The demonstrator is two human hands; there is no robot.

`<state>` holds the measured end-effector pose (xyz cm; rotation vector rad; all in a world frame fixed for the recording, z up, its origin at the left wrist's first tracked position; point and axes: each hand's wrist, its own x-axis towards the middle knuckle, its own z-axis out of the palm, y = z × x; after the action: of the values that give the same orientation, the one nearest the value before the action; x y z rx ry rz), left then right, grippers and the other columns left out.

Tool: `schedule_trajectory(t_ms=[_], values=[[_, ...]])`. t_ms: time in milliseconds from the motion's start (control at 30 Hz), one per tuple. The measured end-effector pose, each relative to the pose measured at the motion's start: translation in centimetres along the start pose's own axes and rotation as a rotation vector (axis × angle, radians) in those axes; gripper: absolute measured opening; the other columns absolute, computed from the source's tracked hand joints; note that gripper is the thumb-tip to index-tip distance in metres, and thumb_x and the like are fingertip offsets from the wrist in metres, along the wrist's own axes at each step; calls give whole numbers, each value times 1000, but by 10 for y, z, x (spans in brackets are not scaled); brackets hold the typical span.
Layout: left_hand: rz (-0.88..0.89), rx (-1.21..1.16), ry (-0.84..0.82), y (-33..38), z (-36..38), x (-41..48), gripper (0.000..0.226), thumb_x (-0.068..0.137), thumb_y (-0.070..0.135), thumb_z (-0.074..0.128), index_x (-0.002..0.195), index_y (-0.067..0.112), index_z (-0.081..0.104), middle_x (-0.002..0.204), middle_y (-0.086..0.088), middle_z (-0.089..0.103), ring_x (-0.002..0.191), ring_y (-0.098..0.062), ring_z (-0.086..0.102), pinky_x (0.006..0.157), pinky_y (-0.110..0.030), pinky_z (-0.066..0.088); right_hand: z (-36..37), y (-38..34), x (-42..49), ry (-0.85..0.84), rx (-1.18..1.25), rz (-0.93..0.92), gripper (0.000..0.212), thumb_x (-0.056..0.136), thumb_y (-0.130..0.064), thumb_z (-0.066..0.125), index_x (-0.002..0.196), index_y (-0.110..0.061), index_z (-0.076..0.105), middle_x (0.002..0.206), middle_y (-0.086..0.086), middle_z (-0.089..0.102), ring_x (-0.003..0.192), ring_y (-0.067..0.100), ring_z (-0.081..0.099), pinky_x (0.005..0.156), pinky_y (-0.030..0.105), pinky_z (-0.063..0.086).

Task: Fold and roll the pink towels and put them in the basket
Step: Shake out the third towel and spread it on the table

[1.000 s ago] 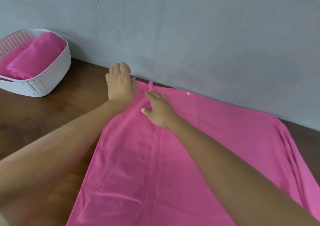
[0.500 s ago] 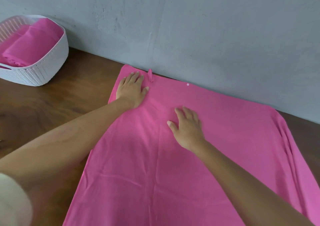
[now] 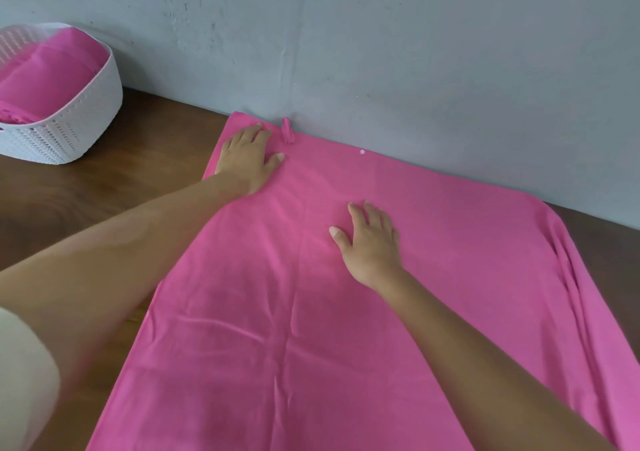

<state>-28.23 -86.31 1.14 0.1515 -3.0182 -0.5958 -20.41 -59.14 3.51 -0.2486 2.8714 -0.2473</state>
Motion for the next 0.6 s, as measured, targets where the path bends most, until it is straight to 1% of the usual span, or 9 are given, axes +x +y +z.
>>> schedule_trajectory(t_ms=[67, 167, 367, 500, 600], values=[[7, -9, 34, 3, -4, -12, 59, 102, 48, 46, 147, 10, 44, 152, -16, 44, 141, -37, 38, 117, -53, 30, -1, 9, -10, 52, 14, -28, 65, 104, -55, 36, 157, -21, 25, 166, 5, 20, 152, 27, 12, 124, 46, 17], [35, 4, 53, 14, -5, -34, 53, 102, 45, 49, 143, 12, 49, 146, -15, 48, 137, -37, 41, 113, -54, 34, -2, 25, -32, 83, 49, -58, 61, 104, -50, 41, 155, -18, 31, 160, 1, 32, 149, 22, 19, 121, 42, 24], [121, -32, 78, 60, -4, -85, 44, 101, 40, 55, 137, 15, 54, 141, -12, 52, 133, -35, 43, 110, -53, 35, -5, 72, -91, 99, 69, -120, 58, 105, -48, 40, 154, -19, 34, 157, -2, 35, 148, 19, 23, 122, 40, 25], [200, -72, 101, 101, 5, -126, 38, 99, 35, 57, 131, 13, 59, 131, -10, 58, 123, -35, 52, 106, -51, 41, -9, 108, -137, 133, 122, -140, 54, 105, -47, 39, 153, -21, 36, 156, -6, 36, 146, 13, 25, 122, 34, 24], [240, -116, 104, 137, 20, -163, 37, 98, 37, 55, 127, 15, 59, 127, -6, 59, 119, -30, 54, 103, -51, 44, -9, 137, -170, 155, 144, -153, 53, 105, -47, 39, 152, -23, 37, 155, -8, 37, 145, 10, 25, 122, 32, 24]])
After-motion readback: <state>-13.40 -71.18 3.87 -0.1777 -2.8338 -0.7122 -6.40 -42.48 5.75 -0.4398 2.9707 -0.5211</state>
